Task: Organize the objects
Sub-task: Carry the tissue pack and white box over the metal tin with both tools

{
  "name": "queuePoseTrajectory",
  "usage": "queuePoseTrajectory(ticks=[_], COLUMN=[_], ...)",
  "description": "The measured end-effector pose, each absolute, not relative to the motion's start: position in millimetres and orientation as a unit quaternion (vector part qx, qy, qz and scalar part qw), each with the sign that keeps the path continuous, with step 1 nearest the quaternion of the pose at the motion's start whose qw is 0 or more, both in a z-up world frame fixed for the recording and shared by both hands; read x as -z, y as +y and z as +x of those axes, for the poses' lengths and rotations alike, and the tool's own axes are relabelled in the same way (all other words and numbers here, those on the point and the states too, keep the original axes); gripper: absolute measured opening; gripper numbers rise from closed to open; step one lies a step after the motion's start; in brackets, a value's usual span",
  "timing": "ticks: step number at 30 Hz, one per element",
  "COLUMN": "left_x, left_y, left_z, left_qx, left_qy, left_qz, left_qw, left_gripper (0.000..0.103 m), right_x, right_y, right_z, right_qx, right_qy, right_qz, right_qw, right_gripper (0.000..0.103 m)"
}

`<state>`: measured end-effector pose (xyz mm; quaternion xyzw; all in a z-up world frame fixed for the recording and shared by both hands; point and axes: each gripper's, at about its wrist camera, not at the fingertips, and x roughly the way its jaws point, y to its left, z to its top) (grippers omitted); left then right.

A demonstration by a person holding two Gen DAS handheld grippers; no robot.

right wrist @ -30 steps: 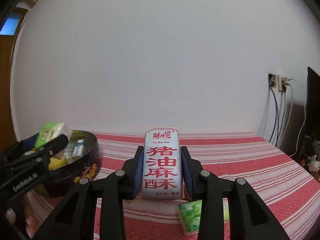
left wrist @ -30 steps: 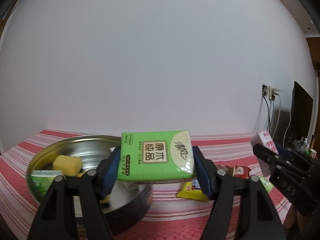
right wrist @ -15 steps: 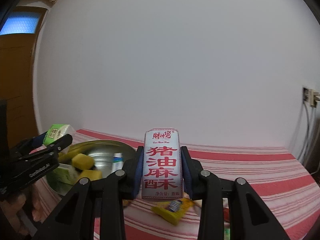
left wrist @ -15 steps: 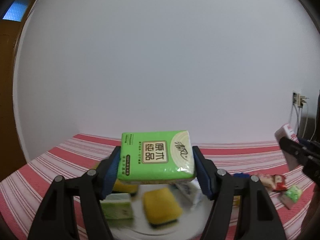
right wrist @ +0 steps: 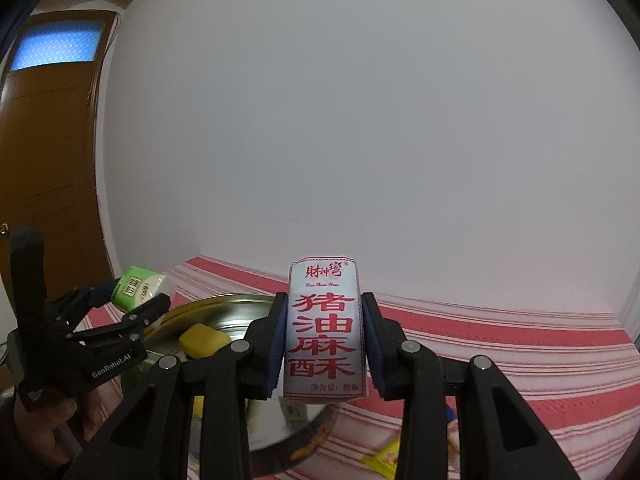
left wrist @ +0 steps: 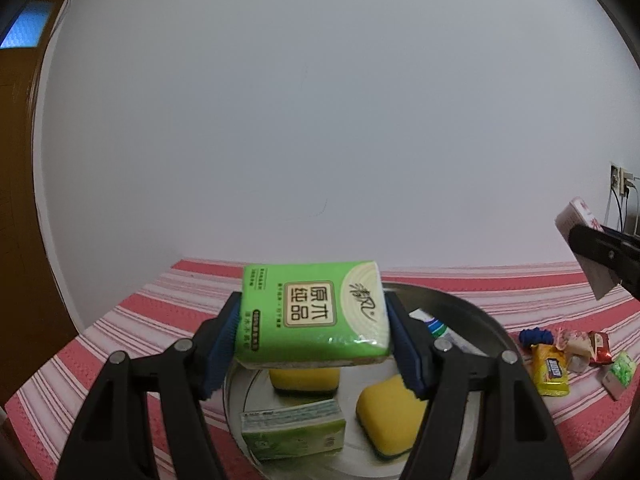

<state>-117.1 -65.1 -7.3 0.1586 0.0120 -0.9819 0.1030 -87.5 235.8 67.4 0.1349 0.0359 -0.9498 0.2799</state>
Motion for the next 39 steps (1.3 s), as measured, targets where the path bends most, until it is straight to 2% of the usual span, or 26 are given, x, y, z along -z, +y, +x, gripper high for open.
queuePoseTrajectory(ticks=[24,39], left_x=[29.5,32.9], left_y=[-103.6,-96.8], left_z=[-154.1,-177.7], left_qx=[0.961,0.950], left_qy=[0.046,0.016], left_qz=[0.253,0.300], left_qw=[0.099,0.086], left_gripper=[0.068,0.069], right_x=[-33.3,3.1], right_y=[157.6,116.3], right_z=[-140.7,-164.5], right_qx=[0.918,0.891], right_qy=[0.039,0.076], right_qz=[0.204,0.280], right_qw=[0.339,0.349], right_gripper=[0.038,0.038])
